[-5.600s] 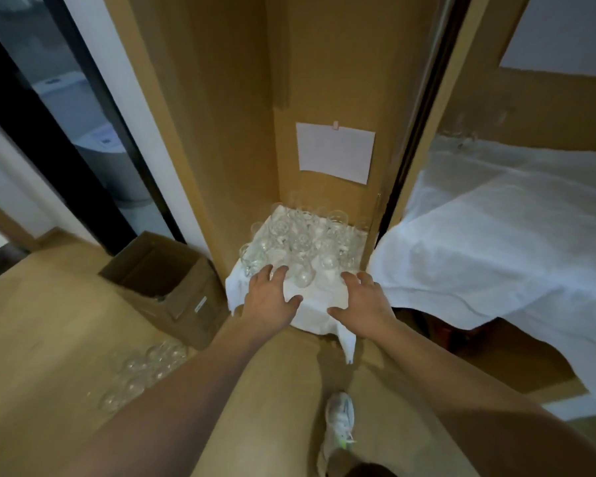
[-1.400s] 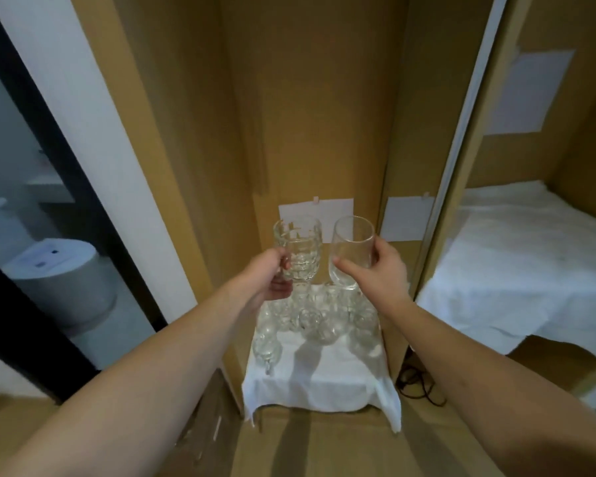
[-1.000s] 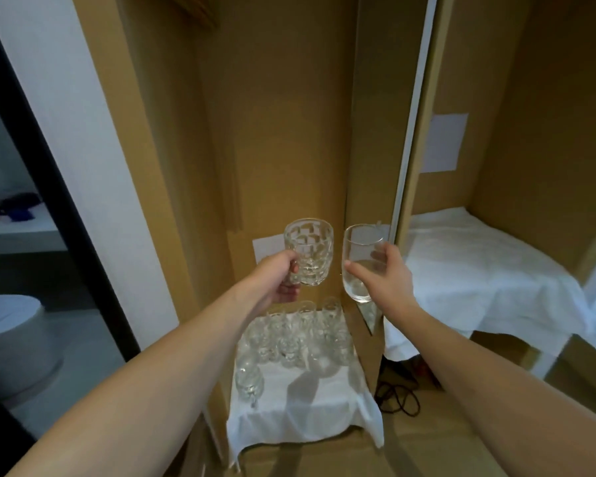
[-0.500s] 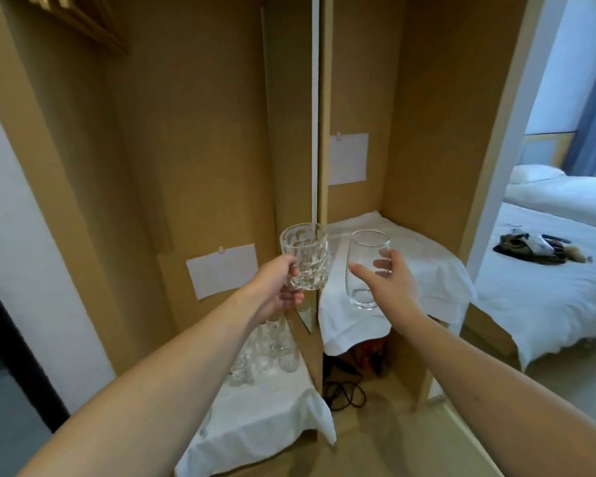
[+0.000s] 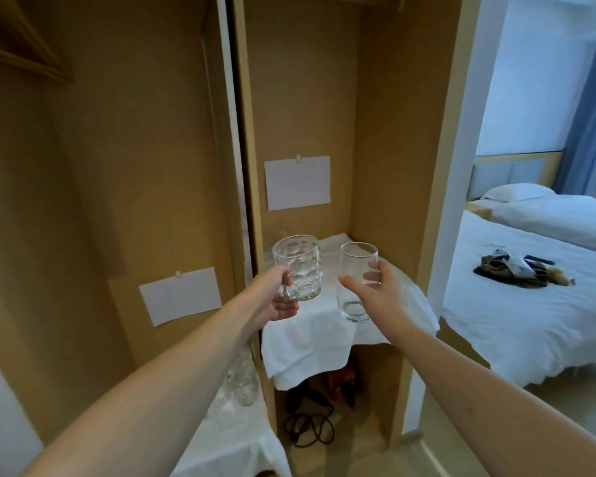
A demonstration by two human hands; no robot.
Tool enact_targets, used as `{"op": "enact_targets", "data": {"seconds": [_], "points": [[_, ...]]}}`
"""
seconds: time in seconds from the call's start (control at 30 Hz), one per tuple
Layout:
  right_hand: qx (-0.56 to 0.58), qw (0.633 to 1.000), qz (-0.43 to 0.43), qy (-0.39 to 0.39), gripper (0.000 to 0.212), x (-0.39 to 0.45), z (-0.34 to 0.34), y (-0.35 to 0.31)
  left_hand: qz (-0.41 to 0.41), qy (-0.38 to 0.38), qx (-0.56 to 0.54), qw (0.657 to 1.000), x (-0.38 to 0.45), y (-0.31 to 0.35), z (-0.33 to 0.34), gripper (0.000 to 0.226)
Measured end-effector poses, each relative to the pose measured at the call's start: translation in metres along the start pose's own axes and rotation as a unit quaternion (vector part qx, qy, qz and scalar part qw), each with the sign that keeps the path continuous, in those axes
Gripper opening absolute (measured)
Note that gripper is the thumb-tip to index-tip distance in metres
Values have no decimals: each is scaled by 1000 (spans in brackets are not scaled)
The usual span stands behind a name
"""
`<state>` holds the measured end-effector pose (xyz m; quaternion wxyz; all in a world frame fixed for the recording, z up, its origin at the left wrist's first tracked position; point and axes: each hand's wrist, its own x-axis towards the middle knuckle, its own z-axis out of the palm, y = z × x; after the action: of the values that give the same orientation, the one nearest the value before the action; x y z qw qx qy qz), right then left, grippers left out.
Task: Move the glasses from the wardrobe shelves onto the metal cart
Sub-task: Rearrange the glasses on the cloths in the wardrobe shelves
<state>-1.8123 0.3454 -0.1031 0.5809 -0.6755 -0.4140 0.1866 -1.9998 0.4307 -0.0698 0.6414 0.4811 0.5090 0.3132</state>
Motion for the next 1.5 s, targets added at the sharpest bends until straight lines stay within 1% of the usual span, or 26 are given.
{"op": "enact_targets", "data": {"seconds": [0.23, 0.47, 0.53, 0.7, 0.83, 0.93, 1.03, 1.3, 1.5], "points": [[-21, 999, -9, -47, 73, 32, -50, 9, -3, 25, -15, 1000, 15, -3, 49, 29], [-21, 998, -1, -66, 70, 66, -63, 23, -20, 44, -20, 999, 46, -2, 71, 31], [-14, 998, 6, -67, 69, 79, -56, 31, -23, 47, -21, 998, 58, -1, 73, 31], [21, 998, 27, -59, 81, 117, -32, 53, -27, 58, -23, 998, 98, 1, 76, 30], [22, 997, 28, -68, 81, 150, -20, 62, -26, 62, -31, 997, 138, 9, 82, 28], [3, 997, 19, -74, 74, 179, -13, 65, -22, 57, -27, 998, 169, 16, 89, 23], [0, 998, 15, -68, 76, 211, -2, 74, -25, 54, -21, 998, 202, 22, 95, 19], [10, 997, 43, -63, 80, 289, 37, 108, -41, 61, -16, 997, 296, 32, 94, 29], [-4, 995, 67, -72, 80, 323, 64, 137, -66, 68, -28, 995, 347, 22, 91, 33]]}}
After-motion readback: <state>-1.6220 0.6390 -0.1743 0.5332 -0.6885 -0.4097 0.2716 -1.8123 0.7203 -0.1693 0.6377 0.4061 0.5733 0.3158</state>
